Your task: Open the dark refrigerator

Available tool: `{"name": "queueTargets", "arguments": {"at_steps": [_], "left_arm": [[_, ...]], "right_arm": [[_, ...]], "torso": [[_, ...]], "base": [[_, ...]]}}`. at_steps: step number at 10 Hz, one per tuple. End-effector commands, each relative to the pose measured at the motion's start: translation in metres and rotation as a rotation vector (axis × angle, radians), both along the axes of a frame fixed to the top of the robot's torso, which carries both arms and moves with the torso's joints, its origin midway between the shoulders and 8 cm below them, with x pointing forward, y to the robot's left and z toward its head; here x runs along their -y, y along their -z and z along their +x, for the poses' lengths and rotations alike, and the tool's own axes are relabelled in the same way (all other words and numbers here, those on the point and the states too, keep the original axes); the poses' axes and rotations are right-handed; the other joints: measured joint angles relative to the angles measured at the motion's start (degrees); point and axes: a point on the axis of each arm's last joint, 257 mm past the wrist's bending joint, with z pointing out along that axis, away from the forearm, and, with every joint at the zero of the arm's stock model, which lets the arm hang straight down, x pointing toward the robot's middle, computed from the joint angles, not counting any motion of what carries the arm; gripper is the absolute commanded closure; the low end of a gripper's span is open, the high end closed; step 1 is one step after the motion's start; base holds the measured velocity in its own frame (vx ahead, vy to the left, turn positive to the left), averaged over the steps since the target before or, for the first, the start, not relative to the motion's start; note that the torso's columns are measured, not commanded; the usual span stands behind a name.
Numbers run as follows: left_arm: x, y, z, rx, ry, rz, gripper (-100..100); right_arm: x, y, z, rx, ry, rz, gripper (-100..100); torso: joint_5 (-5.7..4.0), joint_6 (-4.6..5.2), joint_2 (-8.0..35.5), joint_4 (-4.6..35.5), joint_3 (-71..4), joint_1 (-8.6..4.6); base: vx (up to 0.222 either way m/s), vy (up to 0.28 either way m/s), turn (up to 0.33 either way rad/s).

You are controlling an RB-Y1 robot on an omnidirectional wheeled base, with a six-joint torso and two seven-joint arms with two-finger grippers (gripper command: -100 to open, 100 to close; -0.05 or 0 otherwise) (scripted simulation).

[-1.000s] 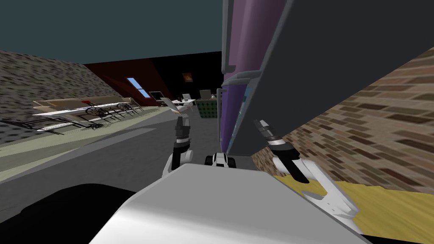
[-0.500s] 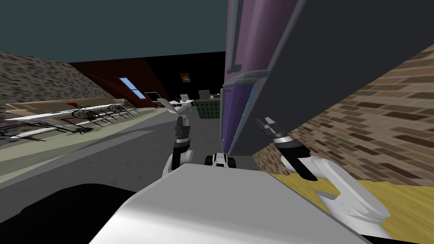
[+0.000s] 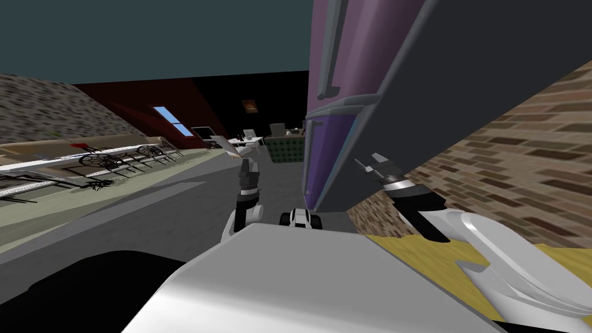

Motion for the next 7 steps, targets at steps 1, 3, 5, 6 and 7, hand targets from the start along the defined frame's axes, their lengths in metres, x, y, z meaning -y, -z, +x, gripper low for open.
{"name": "queueTargets", "arguments": {"at_steps": [1,3,5,6,7], "left_arm": [[0.000,0.000,0.000,0.000,0.000,0.000,0],[0.000,0.000,0.000,0.000,0.000,0.000,0],[0.000,0.000,0.000,0.000,0.000,0.000,0],[0.000,0.000,0.000,0.000,0.000,0.000,0],[0.000,0.000,0.000,0.000,0.000,0.000,0]], "right_arm": [[0.010,-0.018,0.006,0.041,0.049,-0.136,-100],[0.017,-0.029,0.009,0.065,0.078,-0.207,-100],[0.022,-0.042,0.011,0.090,0.107,-0.276,-100],[0.028,-0.055,0.013,0.117,0.134,-0.341,-100],[0.028,-0.055,0.013,0.117,0.134,-0.341,-100]], "torso": [[0.05,-0.14,0.0,0.0,0.0,-0.07],[0.17,-0.21,-0.2,0.0,-0.2,0.11],[0.27,-0.36,-0.2,0.0,-0.3,0.26],[0.30,-0.44,-0.3,0.0,-0.3,0.30],[0.34,-0.41,-0.4,0.1,-0.4,0.43]], "base": [[0.030,0.100,-0.035],[0.040,0.128,-0.057],[0.003,0.087,-0.032],[0.008,0.083,-0.022],[0.007,0.074,-0.024]]}}
